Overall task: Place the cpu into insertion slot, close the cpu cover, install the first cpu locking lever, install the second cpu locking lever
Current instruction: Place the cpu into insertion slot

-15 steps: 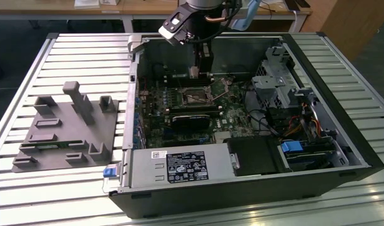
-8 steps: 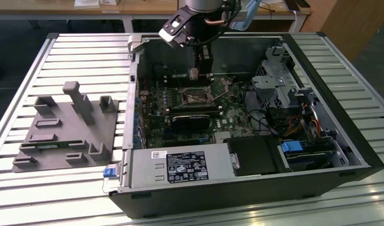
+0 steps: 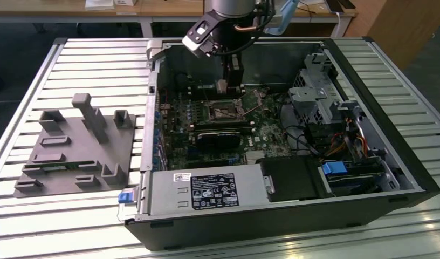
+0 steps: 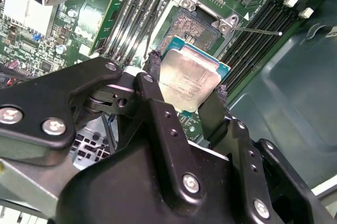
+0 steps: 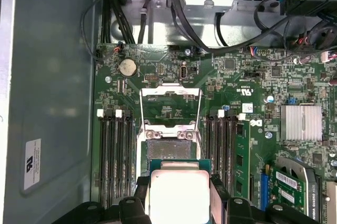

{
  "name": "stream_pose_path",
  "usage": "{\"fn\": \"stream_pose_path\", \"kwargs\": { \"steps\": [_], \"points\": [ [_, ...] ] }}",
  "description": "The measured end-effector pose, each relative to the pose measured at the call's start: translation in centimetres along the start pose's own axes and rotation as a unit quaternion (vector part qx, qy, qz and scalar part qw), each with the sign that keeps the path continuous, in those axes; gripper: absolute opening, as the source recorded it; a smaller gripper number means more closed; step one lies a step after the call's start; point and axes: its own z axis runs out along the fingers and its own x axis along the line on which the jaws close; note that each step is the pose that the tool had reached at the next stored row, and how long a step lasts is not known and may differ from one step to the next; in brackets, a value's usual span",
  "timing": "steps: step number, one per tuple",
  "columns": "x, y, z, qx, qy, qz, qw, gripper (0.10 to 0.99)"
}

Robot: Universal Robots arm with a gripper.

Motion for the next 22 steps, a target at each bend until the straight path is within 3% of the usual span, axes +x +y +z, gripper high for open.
{"fn": "stream_pose_path", "kwargs": {
  "steps": [22],
  "points": [
    [0.23,-0.07,1.45,0.0,0.0,0.0,1.0,0.537]
  ]
}}
